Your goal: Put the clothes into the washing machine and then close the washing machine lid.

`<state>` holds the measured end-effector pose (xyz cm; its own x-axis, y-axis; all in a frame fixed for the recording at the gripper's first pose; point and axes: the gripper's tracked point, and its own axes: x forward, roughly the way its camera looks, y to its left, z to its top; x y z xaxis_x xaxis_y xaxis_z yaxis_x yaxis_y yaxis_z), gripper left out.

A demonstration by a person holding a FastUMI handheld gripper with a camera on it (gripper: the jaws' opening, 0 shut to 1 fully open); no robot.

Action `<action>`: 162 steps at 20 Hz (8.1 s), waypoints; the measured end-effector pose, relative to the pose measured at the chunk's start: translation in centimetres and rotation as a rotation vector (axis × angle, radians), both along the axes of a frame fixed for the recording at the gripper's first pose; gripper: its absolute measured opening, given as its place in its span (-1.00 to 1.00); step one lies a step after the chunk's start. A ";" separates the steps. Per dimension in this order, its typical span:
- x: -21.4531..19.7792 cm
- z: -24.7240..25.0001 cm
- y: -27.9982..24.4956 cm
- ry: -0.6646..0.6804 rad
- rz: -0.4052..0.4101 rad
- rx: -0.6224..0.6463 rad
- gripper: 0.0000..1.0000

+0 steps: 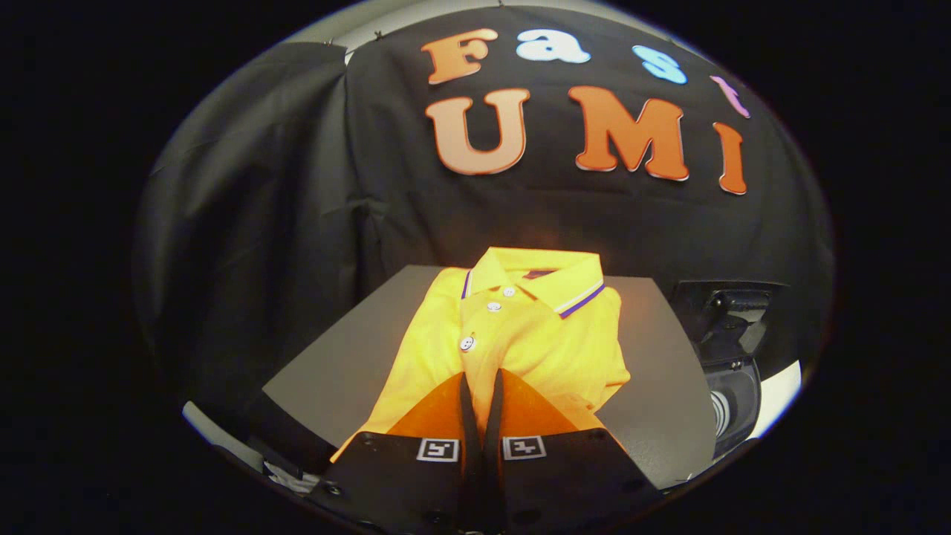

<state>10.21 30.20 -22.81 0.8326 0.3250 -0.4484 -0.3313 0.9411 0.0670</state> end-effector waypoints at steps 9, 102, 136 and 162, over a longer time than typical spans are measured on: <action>1.0 10.6 -2.7 -0.358 -0.036 0.189 -0.85; 28.9 4.8 -42.4 -0.174 -0.221 -0.047 0.95; 22.0 0.5 -42.9 -0.215 -0.243 -0.048 0.94; 7.5 -11.3 -45.6 -0.012 -0.313 0.001 0.95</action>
